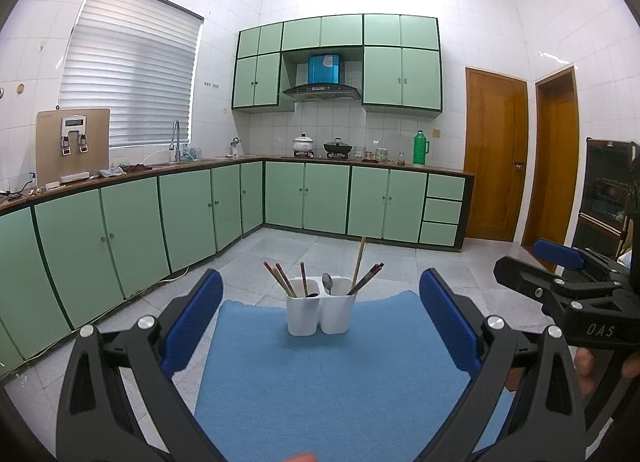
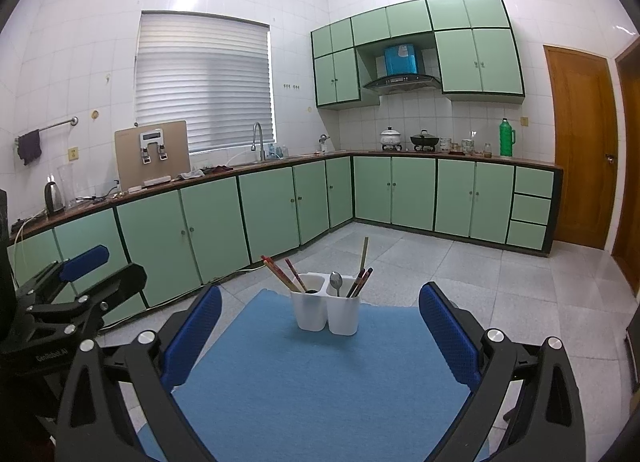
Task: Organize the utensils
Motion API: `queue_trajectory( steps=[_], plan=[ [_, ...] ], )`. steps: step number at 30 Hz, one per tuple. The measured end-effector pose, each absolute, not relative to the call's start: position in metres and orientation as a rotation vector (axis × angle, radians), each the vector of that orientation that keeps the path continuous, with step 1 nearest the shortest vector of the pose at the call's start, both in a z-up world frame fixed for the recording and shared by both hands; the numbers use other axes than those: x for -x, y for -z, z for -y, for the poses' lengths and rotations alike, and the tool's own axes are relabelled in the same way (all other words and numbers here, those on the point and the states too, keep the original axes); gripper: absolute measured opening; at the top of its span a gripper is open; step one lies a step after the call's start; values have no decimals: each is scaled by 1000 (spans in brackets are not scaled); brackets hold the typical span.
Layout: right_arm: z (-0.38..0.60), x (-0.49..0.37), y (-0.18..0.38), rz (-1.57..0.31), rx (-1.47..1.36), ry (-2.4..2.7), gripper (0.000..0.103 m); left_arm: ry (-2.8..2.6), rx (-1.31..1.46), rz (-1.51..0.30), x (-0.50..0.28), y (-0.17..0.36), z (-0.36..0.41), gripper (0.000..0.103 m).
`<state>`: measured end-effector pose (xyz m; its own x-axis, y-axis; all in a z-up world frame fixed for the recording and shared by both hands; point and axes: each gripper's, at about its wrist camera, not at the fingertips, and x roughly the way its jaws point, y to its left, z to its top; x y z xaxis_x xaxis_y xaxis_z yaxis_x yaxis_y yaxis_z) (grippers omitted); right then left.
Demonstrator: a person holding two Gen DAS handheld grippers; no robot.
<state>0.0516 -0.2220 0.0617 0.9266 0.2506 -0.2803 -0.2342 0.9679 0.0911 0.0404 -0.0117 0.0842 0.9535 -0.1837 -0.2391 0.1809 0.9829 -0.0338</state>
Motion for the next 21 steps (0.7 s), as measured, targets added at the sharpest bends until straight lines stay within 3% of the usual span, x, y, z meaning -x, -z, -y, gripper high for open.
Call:
queue_trajectory(
  steps=[21],
  plan=[
    [217,-55,-57,-307,-53,-245,97,186,10,-249,-40,-86,10,96]
  ],
)
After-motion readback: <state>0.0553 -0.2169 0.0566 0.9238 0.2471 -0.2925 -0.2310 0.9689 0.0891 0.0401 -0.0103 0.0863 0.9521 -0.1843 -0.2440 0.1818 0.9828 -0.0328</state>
